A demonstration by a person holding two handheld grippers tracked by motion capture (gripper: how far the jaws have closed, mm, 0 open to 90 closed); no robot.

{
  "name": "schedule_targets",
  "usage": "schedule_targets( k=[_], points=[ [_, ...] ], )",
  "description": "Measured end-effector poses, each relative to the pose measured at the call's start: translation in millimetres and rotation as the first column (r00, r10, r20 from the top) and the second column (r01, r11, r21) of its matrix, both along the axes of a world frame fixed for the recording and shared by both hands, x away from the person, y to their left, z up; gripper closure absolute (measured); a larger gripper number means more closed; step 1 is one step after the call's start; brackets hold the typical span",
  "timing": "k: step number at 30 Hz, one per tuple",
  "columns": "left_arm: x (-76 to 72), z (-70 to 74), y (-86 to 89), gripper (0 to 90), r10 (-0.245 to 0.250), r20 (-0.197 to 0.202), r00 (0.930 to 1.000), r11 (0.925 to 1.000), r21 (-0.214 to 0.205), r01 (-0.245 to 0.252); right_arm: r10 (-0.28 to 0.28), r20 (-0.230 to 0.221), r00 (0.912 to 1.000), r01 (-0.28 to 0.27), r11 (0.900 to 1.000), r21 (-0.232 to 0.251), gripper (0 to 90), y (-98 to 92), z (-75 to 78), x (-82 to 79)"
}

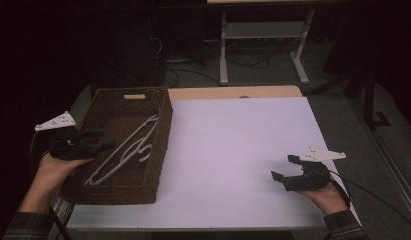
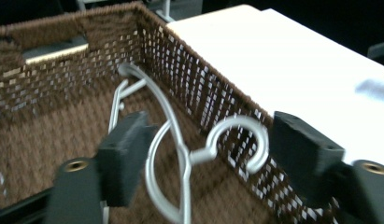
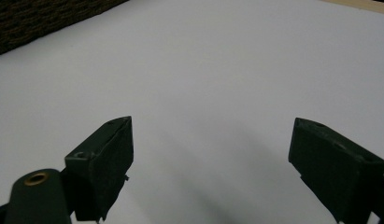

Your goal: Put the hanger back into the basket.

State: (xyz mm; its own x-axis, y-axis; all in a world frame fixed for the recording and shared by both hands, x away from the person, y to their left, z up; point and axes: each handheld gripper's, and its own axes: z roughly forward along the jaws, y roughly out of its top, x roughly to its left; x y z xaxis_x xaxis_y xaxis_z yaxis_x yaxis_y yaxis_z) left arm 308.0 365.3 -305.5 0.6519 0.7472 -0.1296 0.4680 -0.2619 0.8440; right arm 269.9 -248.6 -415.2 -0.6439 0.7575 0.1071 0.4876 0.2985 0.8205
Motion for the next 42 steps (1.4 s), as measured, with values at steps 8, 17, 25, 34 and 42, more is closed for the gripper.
schedule_targets(
  k=[8, 17, 25, 34, 42],
  points=[
    [2.4, 8.9, -51.8, 13.2, -0.043, 0.029, 0.9986, 0.9982, 0.042, 0.042, 0.005, 0.005, 1.0, -0.005, 1.0, 0.0, 13.6, 0.5, 0.9, -0.9],
    [5.6, 11.2, -117.8, 7.8, -0.133, 0.062, 0.9891, 0.9908, 0.033, 0.132, 0.009, 0.009, 0.9999, -0.009, 1.0, 0.001, 13.5, 0.6, 1.8, -1.1],
    [6.1, 1.5, -171.6, 7.9, -0.212, 0.067, 0.9749, 0.9769, 0.038, 0.21, 0.012, 0.011, 0.9999, -0.012, 0.9999, 0.001, 13.5, 0.7, 2.1, -1.6],
    [3.9, -19.5, -219.4, 8.1, -0.272, 0.055, 0.9608, 0.9612, 0.066, 0.268, 0.015, 0.009, 0.9998, -0.015, 0.9999, 0.0, 13.3, 1.1, 1.6, -1.7],
    [1.5, -51.1, -243.0, 8.0, -0.297, 0.031, 0.9545, 0.9536, 0.064, 0.294, 0.017, 0.007, 0.9998, -0.017, 0.9999, 0.0, 13.1, 1.2, 1.1, -1.7]
  ],
)
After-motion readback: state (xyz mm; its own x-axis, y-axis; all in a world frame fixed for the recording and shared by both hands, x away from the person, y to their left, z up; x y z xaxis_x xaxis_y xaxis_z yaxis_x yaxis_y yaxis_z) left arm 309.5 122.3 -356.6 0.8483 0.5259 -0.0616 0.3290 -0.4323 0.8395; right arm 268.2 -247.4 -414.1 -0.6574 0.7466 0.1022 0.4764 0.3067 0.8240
